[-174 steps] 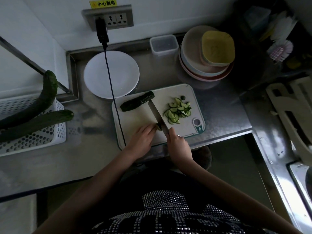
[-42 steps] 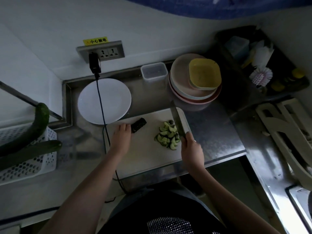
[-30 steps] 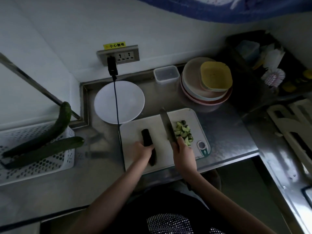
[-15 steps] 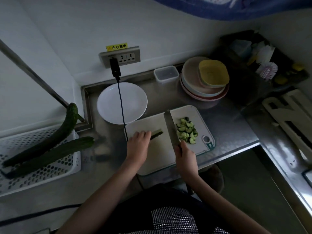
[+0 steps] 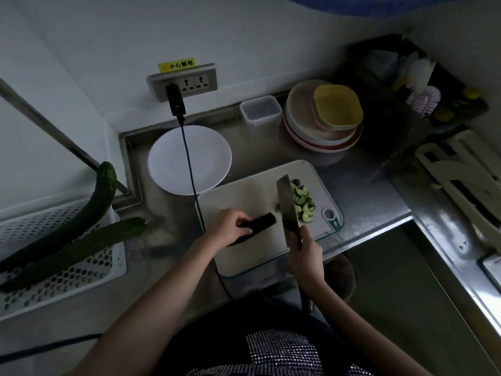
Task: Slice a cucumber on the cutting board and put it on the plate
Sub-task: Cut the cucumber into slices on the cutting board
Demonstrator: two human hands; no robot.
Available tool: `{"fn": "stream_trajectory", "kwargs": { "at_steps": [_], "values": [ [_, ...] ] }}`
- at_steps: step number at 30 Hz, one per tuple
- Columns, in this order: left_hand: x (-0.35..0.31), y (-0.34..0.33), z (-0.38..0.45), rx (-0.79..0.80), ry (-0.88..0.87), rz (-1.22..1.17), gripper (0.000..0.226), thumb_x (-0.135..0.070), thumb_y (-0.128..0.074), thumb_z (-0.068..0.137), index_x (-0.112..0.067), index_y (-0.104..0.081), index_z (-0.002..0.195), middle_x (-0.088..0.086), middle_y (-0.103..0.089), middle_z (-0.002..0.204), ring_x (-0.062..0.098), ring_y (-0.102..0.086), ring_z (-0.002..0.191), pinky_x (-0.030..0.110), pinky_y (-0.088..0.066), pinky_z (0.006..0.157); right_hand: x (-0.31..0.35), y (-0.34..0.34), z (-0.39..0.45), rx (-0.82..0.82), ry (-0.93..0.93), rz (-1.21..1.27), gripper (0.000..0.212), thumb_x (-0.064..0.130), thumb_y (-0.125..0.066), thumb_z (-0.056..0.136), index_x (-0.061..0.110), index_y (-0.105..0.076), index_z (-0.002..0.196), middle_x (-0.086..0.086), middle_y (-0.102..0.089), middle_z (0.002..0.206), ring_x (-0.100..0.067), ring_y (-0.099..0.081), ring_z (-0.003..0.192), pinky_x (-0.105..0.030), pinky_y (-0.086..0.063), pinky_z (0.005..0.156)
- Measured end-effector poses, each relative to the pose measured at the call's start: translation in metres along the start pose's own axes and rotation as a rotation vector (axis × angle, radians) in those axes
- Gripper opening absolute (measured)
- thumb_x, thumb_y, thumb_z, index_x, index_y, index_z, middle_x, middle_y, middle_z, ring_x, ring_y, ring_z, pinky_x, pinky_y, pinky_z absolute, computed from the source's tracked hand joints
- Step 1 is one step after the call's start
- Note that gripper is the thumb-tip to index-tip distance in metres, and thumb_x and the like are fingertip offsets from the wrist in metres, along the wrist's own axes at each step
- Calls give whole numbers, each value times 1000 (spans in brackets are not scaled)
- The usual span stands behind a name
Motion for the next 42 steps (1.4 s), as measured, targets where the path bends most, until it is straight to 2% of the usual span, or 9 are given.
{"fn": "stream_trajectory", "kwargs": {
  "at_steps": [2, 4, 7, 13, 18, 22, 31, 37, 42],
  "values": [
    [3, -4, -3, -58, -88, 143, 29, -24, -68, 85, -18, -68, 113, 2, -63, 101, 18, -56, 98, 22, -37, 73, -2, -1, 0, 19, 10, -64, 20, 27, -44, 98, 17, -38, 82, -6, -54, 67, -26, -51, 60, -31, -34, 46],
    [7, -12, -6, -126, -168, 326, 37, -33, -64, 85, -22, -63, 120, 0, -57, 111, 22, -47, 111, 31, -37, 87, -1, -1, 0, 30, 34, -164, 20, 28, -42, 99, 19, -37, 82, -4, -54, 69, -25, -51, 59, -30, -31, 44],
    [6, -26, -7, -121, -271, 396, 48, -24, -68, 80, -16, -58, 126, 5, -55, 122, 28, -44, 118, 37, -34, 97, 4, 2, 1, 18, 93, -290, 19, 30, -39, 100, 19, -37, 85, -4, -55, 70, -28, -52, 60, -30, -30, 44],
    [3, -35, -2, -114, -361, 357, 50, 3, -72, 67, -5, -64, 115, 14, -62, 111, 38, -58, 98, 43, -50, 84, 5, 2, 4, 34, 187, -406, 19, 32, -37, 101, 18, -36, 88, -8, -59, 73, -33, -59, 66, -32, -38, 51],
    [6, -35, -9, -132, -411, 380, 54, 4, -78, 55, -4, -68, 107, 15, -64, 101, 38, -62, 88, 42, -54, 75, 3, 0, 5, 54, 215, -453, 21, 35, -36, 101, 17, -38, 91, -8, -60, 74, -32, -61, 69, -31, -36, 52],
    [2, -33, -8, -157, -477, 449, 54, 0, -84, 46, -4, -69, 98, 10, -65, 93, 31, -63, 82, 34, -54, 68, 5, -1, 3, 72, 239, -447, 21, 35, -37, 101, 15, -41, 93, -8, -61, 76, -33, -61, 71, -31, -36, 53],
    [-10, -34, -5, -183, -540, 443, 51, 6, -81, 44, -6, -65, 90, 7, -65, 91, 25, -64, 82, 26, -52, 64, 6, -6, 3, 142, 204, -491, 21, 35, -35, 101, 16, -41, 102, -12, -65, 86, -35, -64, 79, -37, -46, 60],
    [-7, -35, -5, -184, -543, 433, 53, 8, -78, 44, -4, -64, 93, 10, -65, 94, 28, -65, 87, 30, -54, 67, 6, -10, 5, 193, 187, -538, 18, 30, -35, 102, 14, -41, 108, -13, -65, 90, -35, -64, 83, -37, -44, 60],
    [-4, -37, -5, -207, -558, 411, 54, 13, -75, 44, -2, -65, 95, 12, -64, 94, 29, -64, 85, 31, -54, 66, 8, -11, 8, 237, 162, -558, 8, 21, -39, 100, 17, -38, 106, -13, -65, 92, -35, -64, 85, -41, -51, 64]
  ]
}}
Point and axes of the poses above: each hand's wrist, its own z-axis towards the middle knuckle, its own y-axis out of the back of the hand, x = y × z, the point moved 1 cm from there along z, towards the middle knuckle
